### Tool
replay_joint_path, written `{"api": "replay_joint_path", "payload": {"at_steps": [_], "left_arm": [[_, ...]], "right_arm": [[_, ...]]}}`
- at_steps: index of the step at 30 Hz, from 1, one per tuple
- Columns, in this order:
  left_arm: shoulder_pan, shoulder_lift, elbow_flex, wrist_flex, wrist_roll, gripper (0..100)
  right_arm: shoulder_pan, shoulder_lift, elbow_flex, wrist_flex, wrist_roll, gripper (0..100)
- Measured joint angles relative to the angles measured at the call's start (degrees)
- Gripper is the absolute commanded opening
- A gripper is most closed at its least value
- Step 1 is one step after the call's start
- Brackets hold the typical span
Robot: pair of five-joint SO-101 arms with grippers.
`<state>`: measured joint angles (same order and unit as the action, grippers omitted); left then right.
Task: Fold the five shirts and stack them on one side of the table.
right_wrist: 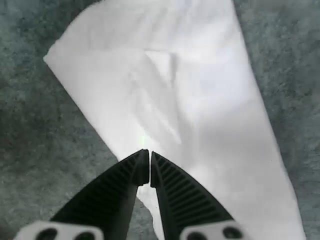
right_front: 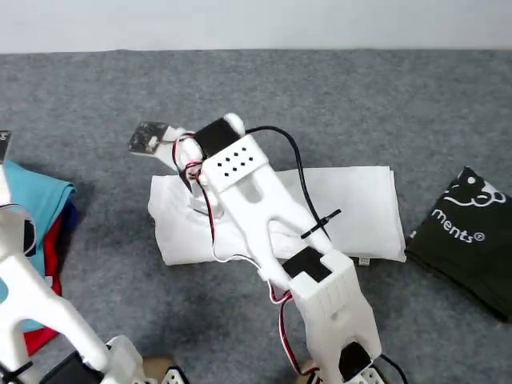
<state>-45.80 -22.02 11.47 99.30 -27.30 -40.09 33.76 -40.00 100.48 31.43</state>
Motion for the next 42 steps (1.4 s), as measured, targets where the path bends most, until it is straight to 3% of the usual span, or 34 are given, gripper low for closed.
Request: {"api": "replay_joint_path", "payload": {"at_steps": [11, 24, 29, 36, 42], "left_arm": [[1.93, 0.00, 0.00, 0.00, 0.00, 1], [3.16, -0.35, 0.00, 0.00, 0.00, 1], [3.16, -6.95, 0.18, 0.00, 0.00, 1], [3.16, -17.14, 5.89, 0.00, 0.00, 1], [3.16, -24.79, 15.38, 0.00, 0.00, 1]], "right_arm": [[10.20, 12.92, 3.08, -11.52, 1.93, 0.9], [3.08, 6.77, -0.53, -0.44, 2.02, 0.9], [3.78, 0.62, 0.35, 0.00, -5.36, 0.9], [10.02, -11.08, 12.04, 0.00, -9.49, 0.9], [20.92, -14.86, 16.44, 0.00, -9.67, 1.1]]}}
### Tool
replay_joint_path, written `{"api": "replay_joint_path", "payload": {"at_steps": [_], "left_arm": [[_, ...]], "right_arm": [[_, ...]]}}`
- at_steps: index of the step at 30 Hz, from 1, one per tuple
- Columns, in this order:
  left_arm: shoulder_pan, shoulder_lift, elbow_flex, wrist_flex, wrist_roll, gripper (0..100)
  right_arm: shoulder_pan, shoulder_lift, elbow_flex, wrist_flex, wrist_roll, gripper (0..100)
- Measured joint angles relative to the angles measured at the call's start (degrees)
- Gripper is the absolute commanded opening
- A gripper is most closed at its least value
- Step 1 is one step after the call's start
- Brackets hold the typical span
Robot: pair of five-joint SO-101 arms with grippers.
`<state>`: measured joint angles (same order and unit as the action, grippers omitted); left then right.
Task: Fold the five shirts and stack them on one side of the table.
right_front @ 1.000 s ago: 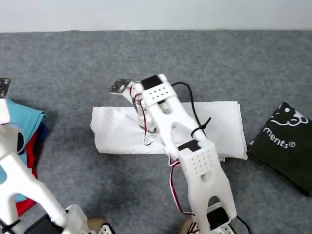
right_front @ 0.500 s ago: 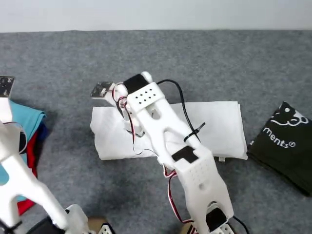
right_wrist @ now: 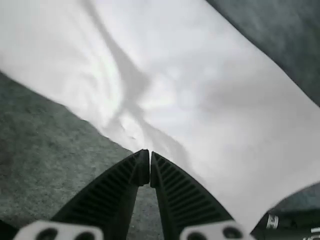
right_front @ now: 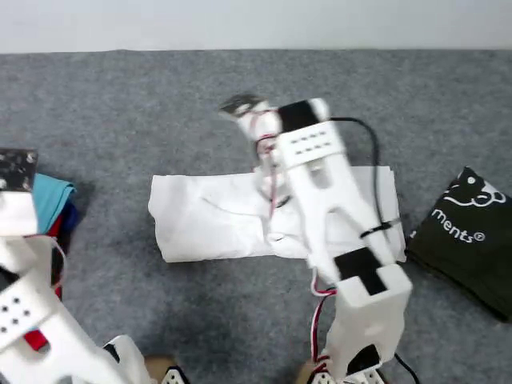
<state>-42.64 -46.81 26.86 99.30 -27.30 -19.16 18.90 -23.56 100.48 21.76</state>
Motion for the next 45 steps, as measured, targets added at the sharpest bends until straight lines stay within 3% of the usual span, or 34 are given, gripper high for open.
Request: {"api": "replay_joint_path", "payload": {"at_steps": [3, 6, 10, 14, 18, 27, 42, 45], "left_arm": [[0.00, -4.66, 3.78, 0.09, 0.00, 1], [0.00, -8.18, 8.44, 0.09, 0.00, 1], [0.00, -10.64, 11.52, 0.09, 0.00, 1], [0.00, -11.16, 11.52, 0.09, -1.32, 1], [0.00, -11.16, 11.52, 0.09, -2.64, 1], [0.00, -11.16, 11.52, 0.09, -2.99, 1], [0.00, -11.16, 11.52, 0.09, -2.99, 1], [0.00, -11.16, 11.52, 0.09, -2.99, 1]], "right_arm": [[6.07, -0.09, 0.00, 0.00, -0.18, 1.8], [10.55, -0.09, 0.00, -0.79, -0.18, 9.9], [13.10, 0.35, 0.00, -2.37, -0.62, 24.0], [14.24, 4.84, 0.00, -3.60, -7.21, 29.9], [17.85, 9.23, 0.00, -6.42, -11.96, 30.1], [25.49, 14.33, 0.00, -11.43, -12.75, 30.1], [28.04, 22.42, 0.00, -15.38, -13.19, 29.5], [28.04, 22.95, -0.18, -15.21, -13.19, 22.5]]}}
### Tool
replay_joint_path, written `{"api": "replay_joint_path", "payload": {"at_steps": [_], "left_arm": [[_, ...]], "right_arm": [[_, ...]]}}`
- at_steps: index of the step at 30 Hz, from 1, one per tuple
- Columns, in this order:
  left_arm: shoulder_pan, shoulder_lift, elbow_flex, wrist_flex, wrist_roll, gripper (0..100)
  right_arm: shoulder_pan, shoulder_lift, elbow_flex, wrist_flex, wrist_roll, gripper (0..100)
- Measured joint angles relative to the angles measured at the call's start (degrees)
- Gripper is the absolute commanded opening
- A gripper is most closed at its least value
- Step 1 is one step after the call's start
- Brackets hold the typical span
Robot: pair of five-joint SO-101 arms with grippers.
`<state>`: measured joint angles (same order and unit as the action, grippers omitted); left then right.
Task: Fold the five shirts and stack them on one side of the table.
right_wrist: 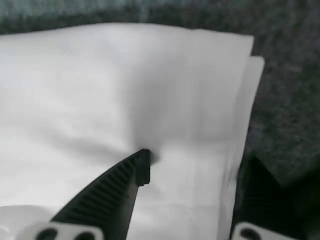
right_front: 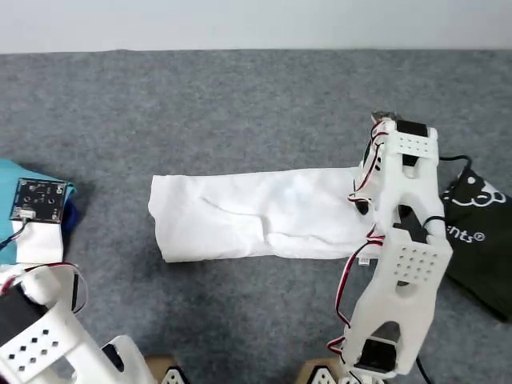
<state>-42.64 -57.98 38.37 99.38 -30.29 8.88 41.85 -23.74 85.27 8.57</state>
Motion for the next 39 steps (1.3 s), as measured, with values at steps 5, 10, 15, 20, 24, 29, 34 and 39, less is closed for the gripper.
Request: {"api": "replay_joint_path", "payload": {"at_steps": [5, 10, 15, 20, 24, 29, 34, 39], "left_arm": [[0.00, 0.00, 0.00, 0.00, 0.00, 1], [0.00, 0.00, 0.00, 0.00, 0.00, 1], [0.00, 0.00, 0.00, 0.00, 0.00, 1], [0.00, 0.00, 0.00, 0.00, 0.00, 1], [0.00, 0.00, 0.00, 0.00, 0.00, 1], [0.00, 0.00, 0.00, -0.79, 0.00, 1], [0.00, 0.00, 0.00, -2.11, 0.00, 1], [0.00, 0.00, 0.00, -2.11, 0.00, 1]], "right_arm": [[0.35, 0.53, -0.62, 0.44, 0.00, 1.0], [0.53, 0.53, -0.53, 1.58, 0.00, 0.8], [0.18, -1.76, 0.00, 4.22, 0.00, 1.0], [-1.41, -8.09, 0.00, 7.56, 0.79, 0.9], [-1.14, -13.80, 0.09, 9.14, 3.43, 0.9], [3.52, -17.93, 0.09, 9.49, 9.85, 0.9], [9.32, -18.81, 0.09, 9.67, 15.38, 0.9], [12.66, -18.81, 0.09, 11.87, 18.64, 0.9]]}}
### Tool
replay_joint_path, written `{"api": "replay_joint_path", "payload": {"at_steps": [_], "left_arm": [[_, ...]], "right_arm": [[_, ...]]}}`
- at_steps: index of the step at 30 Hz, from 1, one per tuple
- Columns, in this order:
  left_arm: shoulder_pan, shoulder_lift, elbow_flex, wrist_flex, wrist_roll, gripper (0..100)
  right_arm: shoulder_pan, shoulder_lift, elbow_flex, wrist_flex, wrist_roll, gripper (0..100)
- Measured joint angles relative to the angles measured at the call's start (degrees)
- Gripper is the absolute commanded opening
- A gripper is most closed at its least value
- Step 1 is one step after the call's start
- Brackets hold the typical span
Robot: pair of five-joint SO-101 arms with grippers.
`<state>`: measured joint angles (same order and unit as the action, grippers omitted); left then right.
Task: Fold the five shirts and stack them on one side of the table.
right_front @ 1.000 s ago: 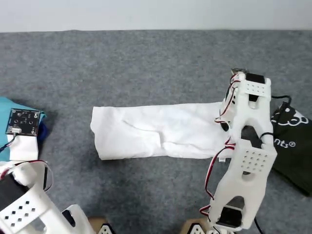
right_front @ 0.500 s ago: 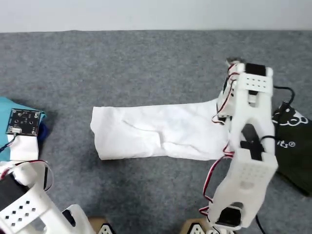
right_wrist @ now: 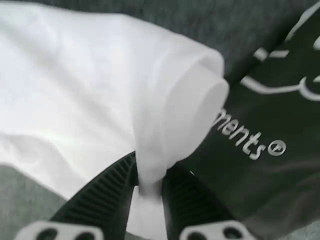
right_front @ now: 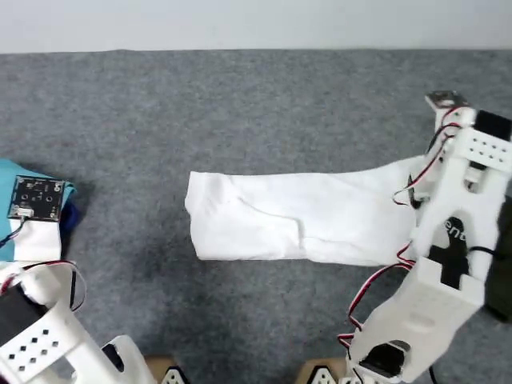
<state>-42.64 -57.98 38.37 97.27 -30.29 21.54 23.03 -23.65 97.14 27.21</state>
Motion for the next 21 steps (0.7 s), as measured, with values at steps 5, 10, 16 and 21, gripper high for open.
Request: {"api": "replay_joint_path", "payload": {"at_steps": [5, 10, 16, 21], "left_arm": [[0.00, 0.00, 0.00, 0.00, 0.00, 1], [0.00, 0.00, 0.00, 0.00, 0.00, 1], [0.00, 0.00, 0.00, 0.00, 0.00, 1], [0.00, 0.00, -0.09, 0.00, 0.00, 1]], "right_arm": [[-1.76, -1.32, 0.00, 3.34, 0.70, 0.9], [-9.05, -7.82, 0.53, 3.34, -0.44, 0.9], [-22.07, -16.18, 4.48, 3.34, -5.80, 0.9], [-34.02, -17.58, 4.48, 3.34, -10.81, 0.9]]}}
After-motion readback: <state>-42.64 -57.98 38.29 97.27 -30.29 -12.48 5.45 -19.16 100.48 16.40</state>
